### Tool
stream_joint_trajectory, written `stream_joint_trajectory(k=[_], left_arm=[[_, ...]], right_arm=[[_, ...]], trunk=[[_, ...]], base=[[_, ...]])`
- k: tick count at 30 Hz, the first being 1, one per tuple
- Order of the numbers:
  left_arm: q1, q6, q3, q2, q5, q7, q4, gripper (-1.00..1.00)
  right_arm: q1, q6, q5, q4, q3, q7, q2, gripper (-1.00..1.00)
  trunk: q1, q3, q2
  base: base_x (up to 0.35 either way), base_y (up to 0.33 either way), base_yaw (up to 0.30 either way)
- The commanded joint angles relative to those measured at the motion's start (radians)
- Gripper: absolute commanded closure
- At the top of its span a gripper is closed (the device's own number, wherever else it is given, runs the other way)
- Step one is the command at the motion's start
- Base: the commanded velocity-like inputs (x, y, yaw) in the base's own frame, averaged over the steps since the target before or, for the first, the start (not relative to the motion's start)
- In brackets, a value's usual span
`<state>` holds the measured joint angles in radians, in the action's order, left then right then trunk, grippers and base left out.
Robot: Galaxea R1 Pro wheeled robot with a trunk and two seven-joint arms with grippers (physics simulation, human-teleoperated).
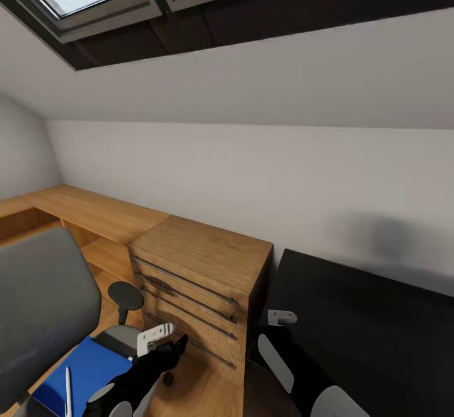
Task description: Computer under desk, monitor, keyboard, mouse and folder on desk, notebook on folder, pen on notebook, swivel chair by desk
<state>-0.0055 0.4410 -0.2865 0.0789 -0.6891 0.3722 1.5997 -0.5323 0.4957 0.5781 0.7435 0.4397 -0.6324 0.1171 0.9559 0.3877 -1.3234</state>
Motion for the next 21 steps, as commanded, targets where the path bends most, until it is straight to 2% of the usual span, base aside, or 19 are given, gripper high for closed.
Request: stream_joint_trajectory(k=[1,7,18,21], left_arm=[[-0.001,0.001,-0.002,0.001,-0.01,0.01,0.002,-1.0],[-0.001,0.001,-0.002,0.001,-0.01,0.01,0.002,-1.0],[-0.001,0.003,-0.003,0.001,-0.01,0.01,0.002,-1.0],[-0.001,0.004,-0.003,0.001,-0.01,0.01,0.002,-1.0]], right_arm=[[0.0,0.001,0.022,0.0,0.004,-0.009,-0.001,1.0],[0.0,0.001,0.022,0.0,0.004,-0.009,-0.001,1.0],[0.0,-0.003,0.02,0.005,0.003,-0.01,-0.003,1.0],[0.0,-0.009,0.017,0.011,0.002,-0.011,-0.004,1.0]], trunk=[[0.0,0.001,-0.001],[0.0,0.001,-0.001],[-0.042,-0.033,0.076],[-0.054,-0.043,0.097]], base=[[0.0,0.0,0.0],[0.0,0.0,0.0],[-0.004,0.0,0.0],[-0.196,0.0,0.0]])
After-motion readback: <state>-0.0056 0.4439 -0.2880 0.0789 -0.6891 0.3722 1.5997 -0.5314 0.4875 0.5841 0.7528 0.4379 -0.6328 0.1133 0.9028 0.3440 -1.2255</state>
